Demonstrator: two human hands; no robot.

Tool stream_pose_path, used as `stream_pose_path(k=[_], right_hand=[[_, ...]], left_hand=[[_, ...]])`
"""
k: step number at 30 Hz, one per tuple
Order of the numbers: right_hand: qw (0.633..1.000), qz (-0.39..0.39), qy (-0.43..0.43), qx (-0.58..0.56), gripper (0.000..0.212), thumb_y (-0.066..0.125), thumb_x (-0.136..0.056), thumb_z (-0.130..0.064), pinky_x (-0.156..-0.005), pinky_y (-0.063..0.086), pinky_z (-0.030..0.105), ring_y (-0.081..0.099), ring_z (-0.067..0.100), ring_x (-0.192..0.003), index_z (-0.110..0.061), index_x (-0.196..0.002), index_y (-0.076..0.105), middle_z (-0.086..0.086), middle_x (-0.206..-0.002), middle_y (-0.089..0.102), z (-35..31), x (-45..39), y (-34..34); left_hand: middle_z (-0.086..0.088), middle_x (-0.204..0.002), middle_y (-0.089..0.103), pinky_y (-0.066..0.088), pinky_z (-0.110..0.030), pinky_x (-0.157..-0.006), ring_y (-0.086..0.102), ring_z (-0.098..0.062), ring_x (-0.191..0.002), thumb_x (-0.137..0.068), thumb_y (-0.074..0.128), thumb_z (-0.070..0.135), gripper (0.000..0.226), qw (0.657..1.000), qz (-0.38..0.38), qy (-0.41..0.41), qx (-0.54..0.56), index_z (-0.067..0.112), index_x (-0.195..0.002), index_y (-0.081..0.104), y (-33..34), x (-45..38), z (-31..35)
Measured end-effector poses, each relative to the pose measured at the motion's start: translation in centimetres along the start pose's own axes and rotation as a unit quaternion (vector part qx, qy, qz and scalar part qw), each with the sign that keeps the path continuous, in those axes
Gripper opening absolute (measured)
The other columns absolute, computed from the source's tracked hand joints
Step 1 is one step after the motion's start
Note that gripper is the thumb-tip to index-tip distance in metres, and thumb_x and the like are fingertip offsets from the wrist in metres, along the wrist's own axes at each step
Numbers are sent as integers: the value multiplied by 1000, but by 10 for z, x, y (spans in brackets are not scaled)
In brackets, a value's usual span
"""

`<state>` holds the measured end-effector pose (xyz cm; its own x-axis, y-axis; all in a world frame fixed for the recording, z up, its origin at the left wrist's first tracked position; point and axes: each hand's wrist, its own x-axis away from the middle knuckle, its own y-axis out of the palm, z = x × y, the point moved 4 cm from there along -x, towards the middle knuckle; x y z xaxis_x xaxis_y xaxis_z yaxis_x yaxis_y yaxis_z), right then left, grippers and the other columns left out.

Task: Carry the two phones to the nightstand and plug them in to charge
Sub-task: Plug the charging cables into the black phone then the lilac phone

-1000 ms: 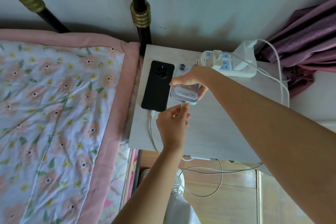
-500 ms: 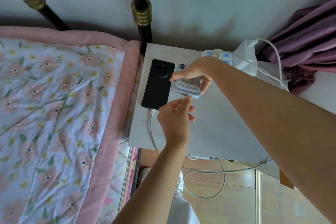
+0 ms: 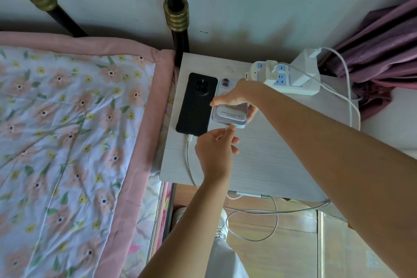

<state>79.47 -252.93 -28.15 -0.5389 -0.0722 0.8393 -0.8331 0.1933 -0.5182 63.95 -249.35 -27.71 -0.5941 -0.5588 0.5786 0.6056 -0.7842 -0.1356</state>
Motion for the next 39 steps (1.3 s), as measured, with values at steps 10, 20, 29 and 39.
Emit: stream_pose_path(k=[10, 20, 29, 39], right_hand=[[988, 147, -40, 0, 111, 70, -64, -66, -51, 35, 25, 46, 22, -86, -14, -146, 16, 16, -127, 41, 15, -7, 26], [985, 166, -20, -44, 119, 70, -71, -61, -51, 35, 23, 40, 17, -59, -23, -151, -9, 22, -131, 32, 21, -2, 42], [982, 190, -3, 1, 119, 62, -69, -71, -64, 37, 31, 51, 27, -95, -22, -151, -10, 18, -126, 39, 22, -5, 48], [980, 200, -10, 3, 118, 61, -69, -74, -60, 38, 28, 42, 22, -80, -25, -151, -10, 18, -131, 36, 27, -4, 47]], left_hand=[[-2, -55, 66, 48, -23, -52, 57, -3, -47, -86, 64, 27, 29, 1000, 10, -26, -14, 10, -63, 68, -3, -7, -31], [8, -54, 62, 42, -18, -56, 57, -11, -57, -78, 72, 23, 25, 997, 51, 6, -61, 27, -56, 65, -7, -18, -42], [9, -64, 64, 38, -7, -49, 59, -4, -59, -67, 82, 23, 25, 983, 76, 73, -150, 15, -72, 60, -13, -23, -38], [2, -66, 66, 25, -14, -47, 59, -14, -62, -67, 82, 26, 24, 882, 11, 268, -388, 16, -65, 60, -3, -29, -30]])
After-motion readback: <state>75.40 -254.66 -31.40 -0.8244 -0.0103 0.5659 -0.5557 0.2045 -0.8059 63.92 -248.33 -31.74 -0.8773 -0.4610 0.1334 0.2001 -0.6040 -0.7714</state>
